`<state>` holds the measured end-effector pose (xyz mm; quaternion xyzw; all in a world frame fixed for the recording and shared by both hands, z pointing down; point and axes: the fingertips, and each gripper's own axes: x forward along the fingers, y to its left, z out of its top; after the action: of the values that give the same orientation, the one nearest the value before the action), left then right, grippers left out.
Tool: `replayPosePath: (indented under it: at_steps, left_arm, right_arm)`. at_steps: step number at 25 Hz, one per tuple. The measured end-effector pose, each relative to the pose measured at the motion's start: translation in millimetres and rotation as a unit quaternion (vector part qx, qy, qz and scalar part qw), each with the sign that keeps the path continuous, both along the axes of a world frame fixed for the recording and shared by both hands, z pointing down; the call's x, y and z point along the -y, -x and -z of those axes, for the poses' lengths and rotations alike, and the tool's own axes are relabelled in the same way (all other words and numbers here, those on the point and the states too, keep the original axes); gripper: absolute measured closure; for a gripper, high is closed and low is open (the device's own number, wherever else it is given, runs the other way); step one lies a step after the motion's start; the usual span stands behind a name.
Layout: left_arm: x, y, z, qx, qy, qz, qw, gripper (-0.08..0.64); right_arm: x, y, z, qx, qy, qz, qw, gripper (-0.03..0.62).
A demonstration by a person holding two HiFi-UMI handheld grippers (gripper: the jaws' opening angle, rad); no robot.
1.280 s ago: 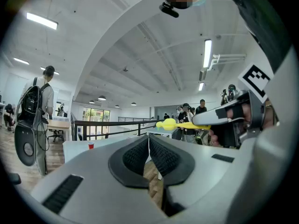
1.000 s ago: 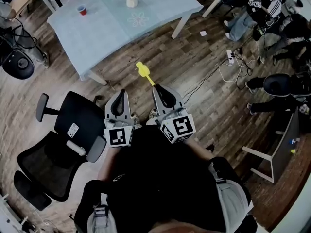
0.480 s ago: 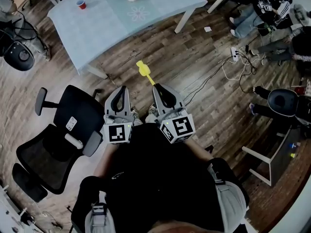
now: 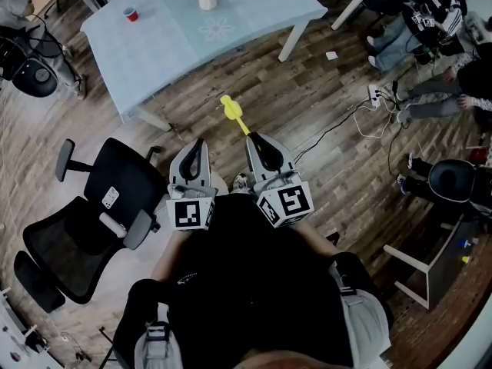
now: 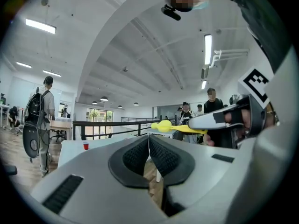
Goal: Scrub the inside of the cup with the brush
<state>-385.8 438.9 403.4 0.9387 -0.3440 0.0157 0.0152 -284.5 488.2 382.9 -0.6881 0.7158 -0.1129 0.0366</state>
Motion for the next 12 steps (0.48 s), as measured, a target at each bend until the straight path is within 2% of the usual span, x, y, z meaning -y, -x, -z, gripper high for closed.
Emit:
replayPosePath:
  at_steps: [5,9,12]
  left_arm:
    - [-4.4,-6.4,-6.2,0.012,0.000,0.021,0.9997,0.546]
    - [-0.7,-25.7,1.5,0.011,-0.020,0.003,0.9997,0.546]
    - [7.3,-37.9,4.7,-0.008,-0.013,-0.013,0.9998,0.546]
  right_arm:
    - [-5.0,-12.0,-2.3,-0.003,0.005,0.002,1.000,0.554]
    - [3.7,-21.6,-4.9,-0.011,0.011,0.011,1.000,0.554]
    - [15.8,-29.9,-7.8,-0.005,0.017,0.010,1.000,0.554]
